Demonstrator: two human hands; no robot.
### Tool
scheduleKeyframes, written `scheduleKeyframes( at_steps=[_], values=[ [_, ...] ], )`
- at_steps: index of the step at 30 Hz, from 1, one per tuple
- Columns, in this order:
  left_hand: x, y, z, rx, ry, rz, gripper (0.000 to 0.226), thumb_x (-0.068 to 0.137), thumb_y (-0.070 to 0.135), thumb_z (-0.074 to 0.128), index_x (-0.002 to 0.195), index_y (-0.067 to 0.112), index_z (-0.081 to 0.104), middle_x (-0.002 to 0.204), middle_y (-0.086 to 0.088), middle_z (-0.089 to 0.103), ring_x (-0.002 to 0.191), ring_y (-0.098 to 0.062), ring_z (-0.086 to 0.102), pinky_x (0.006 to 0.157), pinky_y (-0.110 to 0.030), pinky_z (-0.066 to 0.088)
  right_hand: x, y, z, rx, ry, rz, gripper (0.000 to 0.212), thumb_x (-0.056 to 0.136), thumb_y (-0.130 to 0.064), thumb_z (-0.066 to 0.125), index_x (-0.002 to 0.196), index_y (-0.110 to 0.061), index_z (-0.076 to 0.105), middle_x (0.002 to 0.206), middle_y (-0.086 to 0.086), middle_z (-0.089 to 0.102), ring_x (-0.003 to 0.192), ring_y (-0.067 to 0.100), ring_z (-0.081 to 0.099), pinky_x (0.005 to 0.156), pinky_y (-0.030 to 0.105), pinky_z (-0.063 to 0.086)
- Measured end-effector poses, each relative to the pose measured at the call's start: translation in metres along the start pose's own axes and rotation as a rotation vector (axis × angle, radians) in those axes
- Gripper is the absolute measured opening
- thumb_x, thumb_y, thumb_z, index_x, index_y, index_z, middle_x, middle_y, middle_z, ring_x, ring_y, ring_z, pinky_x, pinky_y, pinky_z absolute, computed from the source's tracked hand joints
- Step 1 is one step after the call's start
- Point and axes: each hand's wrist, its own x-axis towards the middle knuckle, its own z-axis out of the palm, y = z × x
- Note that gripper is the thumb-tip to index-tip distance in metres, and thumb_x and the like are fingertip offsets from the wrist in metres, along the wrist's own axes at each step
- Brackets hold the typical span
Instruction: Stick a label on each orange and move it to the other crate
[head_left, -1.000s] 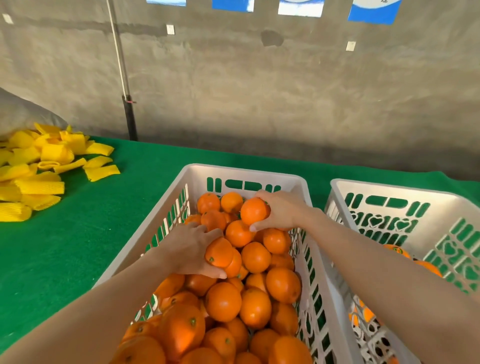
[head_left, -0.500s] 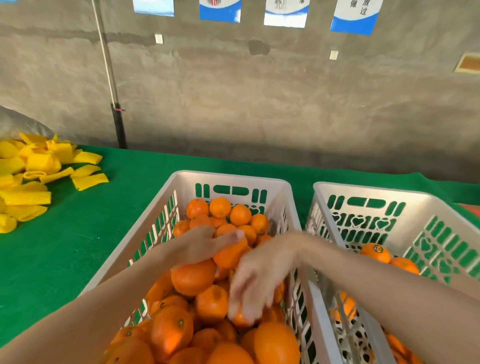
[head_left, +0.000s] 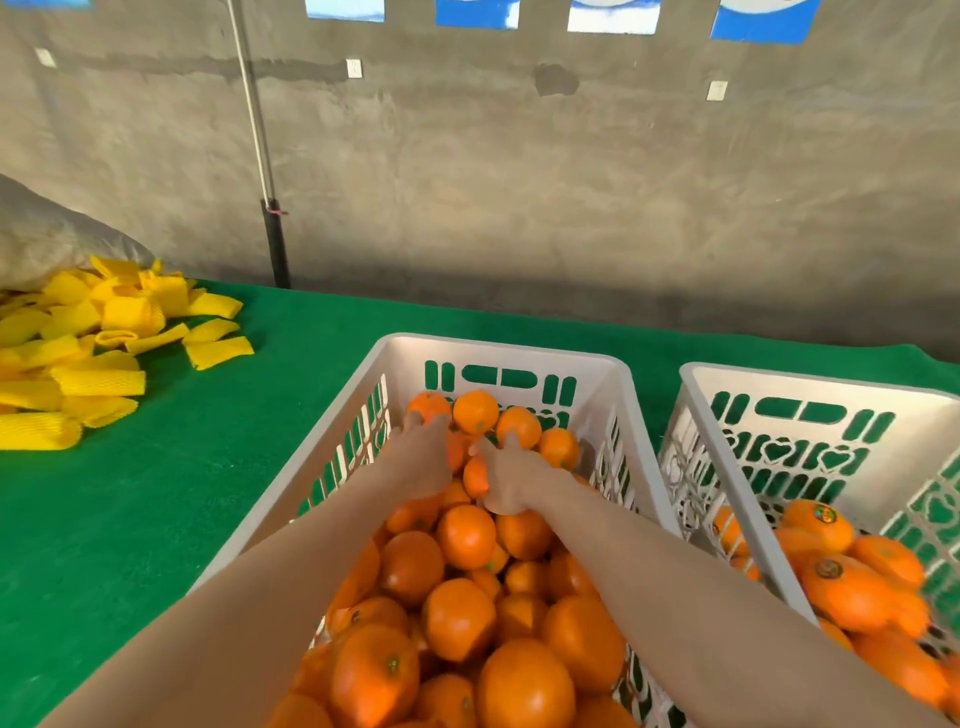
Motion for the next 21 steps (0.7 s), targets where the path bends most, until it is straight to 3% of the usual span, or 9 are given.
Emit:
scheduleKeyframes(
  at_steps=[3, 7, 9, 11, 13, 15, 17, 19, 21],
  values=[
    [0.007, -0.008, 0.015, -0.075, -0.092, -0.029, 0.076, 0.090, 0.006, 0.050, 0.151, 0.025, 0.010, 0.151, -0.025, 0.016, 0.125, -0.040, 0.044, 0.098, -0.040, 0.045, 0.000, 0.003, -0.011, 0.086, -0.008, -0.059, 0.073, 0.079, -0.024, 0.071, 0.138, -0.026, 0.029, 0.130, 0.013, 0.037, 0.098, 0.028, 0.053, 0.073, 0.034, 0.047],
    [0.013, -0.009, 0.027, -0.177, 0.042, -0.032, 0.065, 0.089, 0.017, 0.060, 0.143, 0.023, 0.024, 0.142, -0.021, 0.029, 0.115, -0.036, 0.052, 0.084, -0.031, 0.045, -0.024, 0.014, -0.048, 0.496, -0.223, -0.192, 0.051, 0.082, -0.027, 0.070, 0.126, -0.032, 0.045, 0.135, 0.003, 0.045, 0.091, 0.023, 0.066, 0.080, 0.035, 0.056],
    [0.015, -0.007, 0.029, -0.177, 0.103, -0.015, 0.058, 0.088, 0.020, 0.062, 0.136, 0.020, 0.030, 0.137, -0.019, 0.036, 0.115, -0.037, 0.051, 0.092, -0.038, 0.047, -0.039, 0.014, -0.051, 0.690, -0.437, -0.302, 0.050, 0.083, -0.028, 0.069, 0.129, -0.024, 0.050, 0.136, 0.007, 0.048, 0.100, 0.027, 0.065, 0.079, 0.030, 0.057],
    [0.015, -0.005, 0.028, -0.159, 0.148, -0.025, 0.054, 0.086, 0.017, 0.064, 0.130, 0.019, 0.033, 0.133, -0.018, 0.039, 0.110, -0.037, 0.054, 0.088, -0.037, 0.048, -0.049, 0.014, -0.051, 0.706, -0.603, -0.367, 0.062, 0.081, -0.035, 0.071, 0.133, -0.008, 0.049, 0.131, 0.021, 0.053, 0.110, 0.034, 0.057, 0.085, 0.037, 0.054],
    [0.014, -0.003, 0.026, -0.111, 0.188, -0.053, 0.052, 0.085, 0.014, 0.065, 0.127, 0.019, 0.034, 0.135, -0.018, 0.037, 0.105, -0.034, 0.057, 0.080, -0.034, 0.048, -0.052, 0.018, -0.051, 0.714, -0.698, -0.396, 0.077, 0.074, -0.047, 0.065, 0.130, 0.004, 0.050, 0.113, 0.030, 0.061, 0.100, 0.033, 0.062, 0.087, 0.042, 0.053],
    [0.012, -0.002, 0.021, -0.082, 0.174, -0.070, 0.050, 0.084, 0.017, 0.066, 0.125, 0.015, 0.039, 0.139, -0.017, 0.033, 0.104, -0.030, 0.057, 0.080, -0.033, 0.048, -0.051, 0.025, -0.054, 0.819, -0.579, -0.300, 0.076, 0.077, -0.058, 0.053, 0.117, 0.007, 0.059, 0.084, 0.012, 0.071, 0.078, 0.018, 0.068, 0.074, 0.028, 0.056],
    [0.010, -0.001, 0.008, -0.087, 0.112, -0.054, 0.043, 0.081, 0.023, 0.068, 0.117, 0.013, 0.048, 0.133, -0.013, 0.038, 0.093, -0.021, 0.054, 0.074, -0.028, 0.047, -0.042, 0.029, -0.050, 0.830, -0.167, -0.077, 0.054, 0.087, -0.057, 0.052, 0.093, -0.006, 0.069, 0.071, 0.001, 0.068, 0.068, 0.011, 0.065, 0.064, 0.021, 0.051],
    [0.005, -0.003, -0.015, -0.168, -0.036, -0.037, 0.041, 0.076, 0.029, 0.072, 0.110, 0.014, 0.054, 0.118, -0.009, 0.051, 0.088, -0.018, 0.055, 0.072, -0.029, 0.053, -0.025, 0.031, -0.040, 0.564, 0.280, 0.035, 0.029, 0.093, -0.039, 0.056, 0.089, -0.012, 0.064, 0.083, 0.005, 0.065, 0.076, 0.015, 0.059, 0.064, 0.021, 0.045],
    [-0.005, -0.005, -0.041, -0.345, -0.339, -0.020, 0.050, 0.075, 0.033, 0.075, 0.116, 0.015, 0.054, 0.116, -0.009, 0.056, 0.091, -0.022, 0.062, 0.075, -0.031, 0.058, -0.008, 0.029, -0.031, 0.416, 0.406, 0.036, 0.029, 0.091, -0.026, 0.059, 0.117, -0.014, 0.054, 0.116, 0.010, 0.060, 0.098, 0.019, 0.055, 0.079, 0.028, 0.046]
  ],
)
